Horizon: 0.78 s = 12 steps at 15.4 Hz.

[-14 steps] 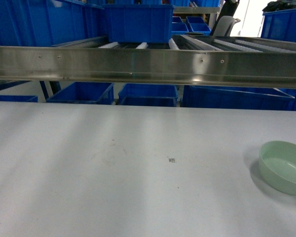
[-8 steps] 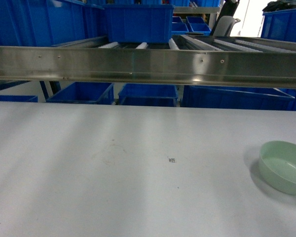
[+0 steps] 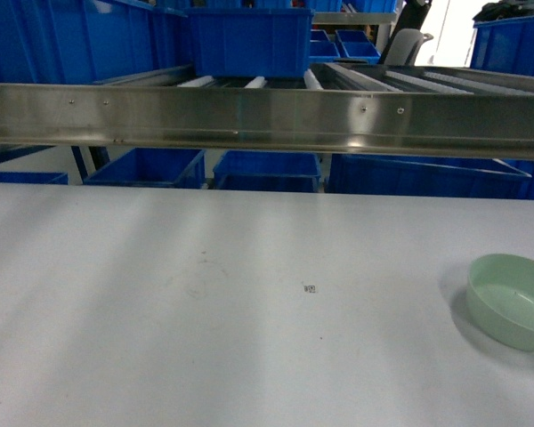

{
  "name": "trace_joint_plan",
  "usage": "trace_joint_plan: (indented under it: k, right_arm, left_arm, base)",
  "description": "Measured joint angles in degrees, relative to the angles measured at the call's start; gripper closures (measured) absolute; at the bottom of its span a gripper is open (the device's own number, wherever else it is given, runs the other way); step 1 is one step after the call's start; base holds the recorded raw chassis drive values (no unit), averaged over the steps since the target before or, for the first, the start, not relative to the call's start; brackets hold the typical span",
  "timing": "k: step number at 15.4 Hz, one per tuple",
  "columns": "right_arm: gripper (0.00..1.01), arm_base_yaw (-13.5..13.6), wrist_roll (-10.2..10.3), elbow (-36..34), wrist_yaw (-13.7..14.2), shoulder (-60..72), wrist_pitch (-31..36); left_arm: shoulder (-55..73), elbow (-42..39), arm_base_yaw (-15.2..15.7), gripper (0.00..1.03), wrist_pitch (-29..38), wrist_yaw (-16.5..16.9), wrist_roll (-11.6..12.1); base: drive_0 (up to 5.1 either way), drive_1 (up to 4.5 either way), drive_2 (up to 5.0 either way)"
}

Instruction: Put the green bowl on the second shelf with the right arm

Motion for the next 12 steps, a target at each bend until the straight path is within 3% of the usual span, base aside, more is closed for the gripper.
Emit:
trace_joint_plan:
  k: [1, 3, 5, 7, 8, 9, 12]
  right_arm:
    - [0.03, 1.4, -0.7, 0.0, 0.7, 5.3, 4.8]
    - [0.03, 1.3, -3.0, 1.7, 0.6, 20.2, 16.5]
    - [0.03, 0.0, -6.6, 10.4, -3.1, 37.7, 23.5]
    - [0.03, -2.7, -11.4, 20.4, -7.4, 53.5, 19.5]
    - [0.03, -3.7, -14.6, 25.4, -9.6, 60.8, 15.2]
    - [0.03, -6.5, -18.1, 34.3, -11.1, 71.1, 10.4]
    - [0.03, -9.0, -22.5, 45.2, -14.0, 82.8, 0.4]
  left_arm:
    - [0.0, 0.0, 0.0, 0.05, 0.0, 0.0, 0.0]
    - [0.0, 0.0, 0.0, 0.05, 0.0, 0.0, 0.0]
    - [0.0, 0.0, 0.0, 0.05, 0.0, 0.0, 0.0]
    - [0.0, 0.0, 0.0, 0.05, 0.0, 0.0, 0.0]
    - [0.0, 0.0, 0.0, 0.05, 0.0, 0.0, 0.0]
    - [0.0, 0.0, 0.0, 0.05, 0.0, 0.0, 0.0]
    - [0.0, 0.0, 0.0, 0.05, 0.0, 0.0, 0.0]
  base:
    - [0.0, 0.0, 0.0]
    - [0.0, 0.0, 0.0]
    - [0.0, 0.0, 0.0]
    - [0.0, 0.0, 0.0]
    - [0.0, 0.0, 0.0]
    - [0.0, 0.0, 0.0]
    - [0.0, 0.0, 0.0]
